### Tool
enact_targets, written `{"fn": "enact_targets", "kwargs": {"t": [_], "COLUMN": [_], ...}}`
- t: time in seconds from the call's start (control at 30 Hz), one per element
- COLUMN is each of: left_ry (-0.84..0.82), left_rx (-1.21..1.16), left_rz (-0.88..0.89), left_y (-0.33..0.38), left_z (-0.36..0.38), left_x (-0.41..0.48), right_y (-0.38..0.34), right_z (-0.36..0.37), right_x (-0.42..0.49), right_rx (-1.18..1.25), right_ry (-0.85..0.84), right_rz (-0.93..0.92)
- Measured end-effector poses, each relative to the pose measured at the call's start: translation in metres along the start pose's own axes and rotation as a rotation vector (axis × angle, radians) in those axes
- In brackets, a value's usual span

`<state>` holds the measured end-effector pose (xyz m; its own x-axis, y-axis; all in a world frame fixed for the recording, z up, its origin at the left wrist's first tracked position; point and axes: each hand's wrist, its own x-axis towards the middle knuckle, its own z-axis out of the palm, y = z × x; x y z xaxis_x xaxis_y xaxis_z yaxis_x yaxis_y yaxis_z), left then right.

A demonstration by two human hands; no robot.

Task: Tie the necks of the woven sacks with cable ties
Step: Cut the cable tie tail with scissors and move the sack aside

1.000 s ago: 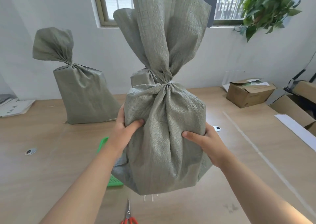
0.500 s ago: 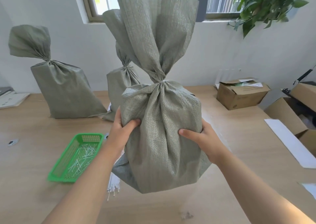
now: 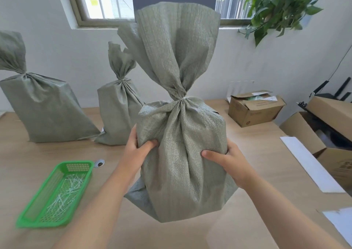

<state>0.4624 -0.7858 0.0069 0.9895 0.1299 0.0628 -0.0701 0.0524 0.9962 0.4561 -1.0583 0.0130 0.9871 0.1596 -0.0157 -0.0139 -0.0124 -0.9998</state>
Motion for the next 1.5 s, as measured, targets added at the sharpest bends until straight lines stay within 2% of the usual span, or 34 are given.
{"fn": "enact_targets", "kwargs": {"t": [0.47, 0.67, 0.93, 1.5], "left_ry": [0.078, 0.066, 0.007, 0.072], "left_rx": [0.005, 0.004, 0.023, 0.077], "left_rz": [-0.102, -0.121, -0.101, -0.085], "left_y": [-0.045, -0.05, -0.061, -0.109], "left_z": [0.175, 0.222, 0.217, 0.176], "left_x": [0.069, 0.108, 0.188, 0.345], "right_y": [0.025, 0.028, 0.029, 0.074], "right_z": [-0.176, -0.219, -0.228, -0.195], "right_x": [0.085, 0.125, 0.203, 0.366], "right_rx": [-0.014, -0.022, -0.092, -0.195], "right_ry": [-0.052, -0.041, -0.034, -0.032], "right_rz": [0.066, 0.058, -0.018, -0.135]}}
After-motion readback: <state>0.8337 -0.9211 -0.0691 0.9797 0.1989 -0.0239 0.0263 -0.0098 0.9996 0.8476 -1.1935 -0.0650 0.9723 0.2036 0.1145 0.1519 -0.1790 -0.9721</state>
